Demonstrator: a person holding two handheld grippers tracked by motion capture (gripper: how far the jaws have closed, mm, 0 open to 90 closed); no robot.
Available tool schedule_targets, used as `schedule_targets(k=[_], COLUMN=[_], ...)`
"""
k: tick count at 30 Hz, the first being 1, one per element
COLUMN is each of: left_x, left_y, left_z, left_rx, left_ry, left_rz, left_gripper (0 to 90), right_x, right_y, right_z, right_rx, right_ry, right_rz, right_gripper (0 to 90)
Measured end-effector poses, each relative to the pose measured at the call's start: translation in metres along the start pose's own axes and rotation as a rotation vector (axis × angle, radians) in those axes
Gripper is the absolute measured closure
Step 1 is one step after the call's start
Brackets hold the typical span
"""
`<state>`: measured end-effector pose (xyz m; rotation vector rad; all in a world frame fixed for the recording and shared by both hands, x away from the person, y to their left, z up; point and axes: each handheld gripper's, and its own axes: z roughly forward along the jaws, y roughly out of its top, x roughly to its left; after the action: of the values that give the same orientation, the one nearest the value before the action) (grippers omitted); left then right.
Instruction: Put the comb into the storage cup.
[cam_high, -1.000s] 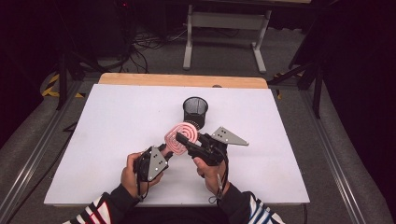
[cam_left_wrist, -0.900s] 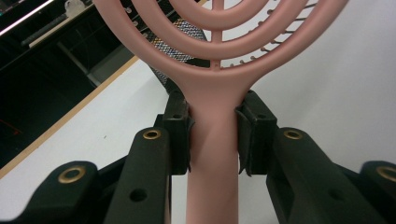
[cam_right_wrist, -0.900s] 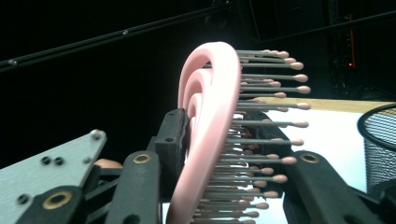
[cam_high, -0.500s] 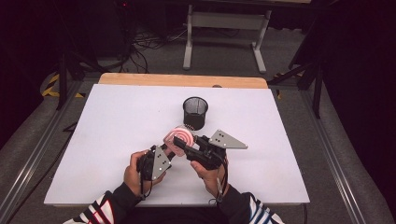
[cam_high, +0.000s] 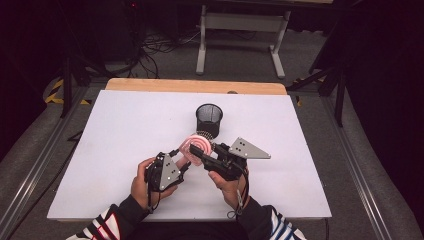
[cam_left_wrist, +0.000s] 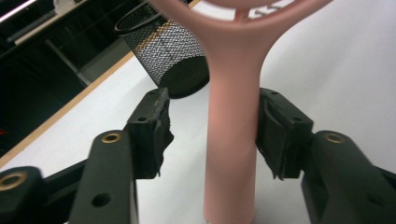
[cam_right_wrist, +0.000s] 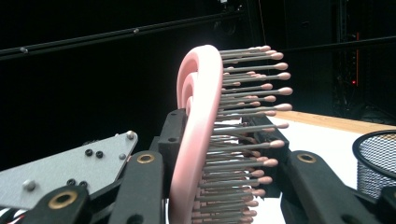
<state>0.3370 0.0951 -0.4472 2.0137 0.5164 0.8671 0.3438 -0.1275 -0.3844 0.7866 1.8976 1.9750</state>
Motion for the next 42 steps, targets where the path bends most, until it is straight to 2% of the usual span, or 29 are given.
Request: schedule_targets(k=[4,6,8,9,16,18,24,29,36,42], left_x=[0.005,0.008,0.011,0.014,0.022,0.024,0.032,0.038,0.046,0.051], left_y=[0.0,-0.001,-0.003,-0.004,-0.01,-0.011,-0.018,-0.023,-0.03,-0.033], left_z=[-0.002,-0.003,-0.005,-0.007,-0.014,-0.017,-0.024,-0.03,-0.036,-0.043], left_rx=[0.009,0.003,0.001,-0.008,-0.036,-0.035,-0.05,-0.059,-0.047,-0.057], left_ry=[-0.015,-0.047,-0.057,-0.084,-0.134,-0.135,-0.184,-0.2,-0.186,-0.176], left_rz=[0.001,-0.005,-0.007,-0.02,-0.036,-0.044,-0.059,-0.059,-0.077,-0.081], left_gripper=[41.6,39.2,36.5,32.9,21.1,19.9,12.8,10.9,9.4,6.8], right_x=[-0.002,-0.002,-0.001,-0.003,-0.011,-0.011,-0.014,-0.016,-0.018,-0.02], right_y=[0.003,0.004,0.006,0.009,0.017,0.018,0.02,0.022,0.025,0.028], right_z=[-0.003,-0.004,-0.006,-0.009,-0.019,-0.02,-0.025,-0.027,-0.031,-0.037], right_rx=[-0.008,-0.011,-0.014,-0.025,-0.048,-0.05,-0.054,-0.059,-0.065,-0.07], right_ry=[0.008,0.002,-0.013,-0.019,-0.053,-0.054,-0.071,-0.077,-0.092,-0.103], right_rz=[-0.008,-0.021,-0.047,-0.052,-0.067,-0.065,-0.077,-0.081,-0.089,-0.095], right_gripper=[62.9,63.0,63.0,63.0,63.0,63.1,63.1,63.1,63.1,63.1])
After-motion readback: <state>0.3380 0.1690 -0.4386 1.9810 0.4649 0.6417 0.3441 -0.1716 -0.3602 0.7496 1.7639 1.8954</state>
